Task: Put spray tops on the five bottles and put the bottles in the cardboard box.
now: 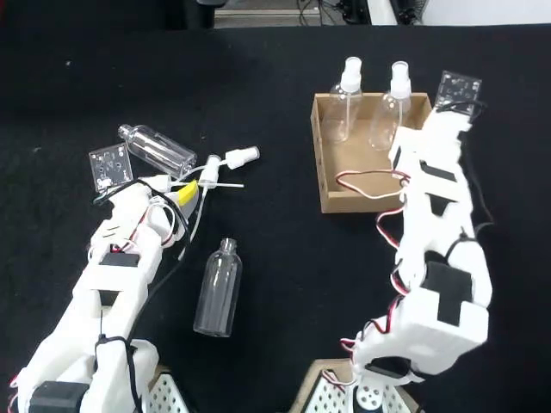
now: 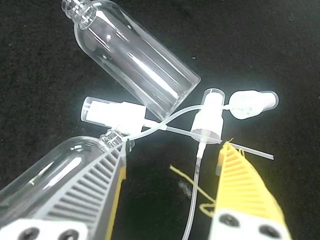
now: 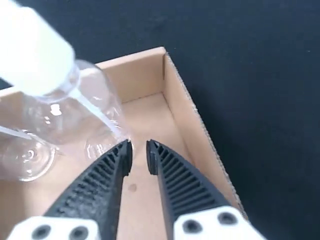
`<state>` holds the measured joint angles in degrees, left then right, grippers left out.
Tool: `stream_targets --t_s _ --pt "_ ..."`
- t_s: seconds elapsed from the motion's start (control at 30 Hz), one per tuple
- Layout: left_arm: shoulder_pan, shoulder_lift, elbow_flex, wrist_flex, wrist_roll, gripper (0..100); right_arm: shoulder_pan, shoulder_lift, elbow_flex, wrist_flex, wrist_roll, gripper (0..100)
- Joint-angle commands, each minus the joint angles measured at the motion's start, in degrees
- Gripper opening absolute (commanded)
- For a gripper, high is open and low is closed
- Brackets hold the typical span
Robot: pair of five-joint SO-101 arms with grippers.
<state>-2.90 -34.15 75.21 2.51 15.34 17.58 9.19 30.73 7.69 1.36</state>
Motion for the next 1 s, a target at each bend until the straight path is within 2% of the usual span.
stream_targets --t_s 0.0,0.17,0.4,0.97 --pt "0.66 -1.32 -0.66 -1.23 0.18 29 -1.41 0.13 -4.09 -2.29 -0.35 1.1" --pt "0.66 -1.32 -0.66 -1.23 0.18 29 -3.25 1.45 -4.18 -2.64 -0.35 1.1" --pt "0.66 -1.32 -0.66 -1.23 0.18 29 -4.31 6.11 -4.09 -10.81 -0.35 1.1" --pt "0.66 -1.32 -0.66 -1.23 0.18 29 -7.12 6.81 -3.74 -10.9 0.0 1.1"
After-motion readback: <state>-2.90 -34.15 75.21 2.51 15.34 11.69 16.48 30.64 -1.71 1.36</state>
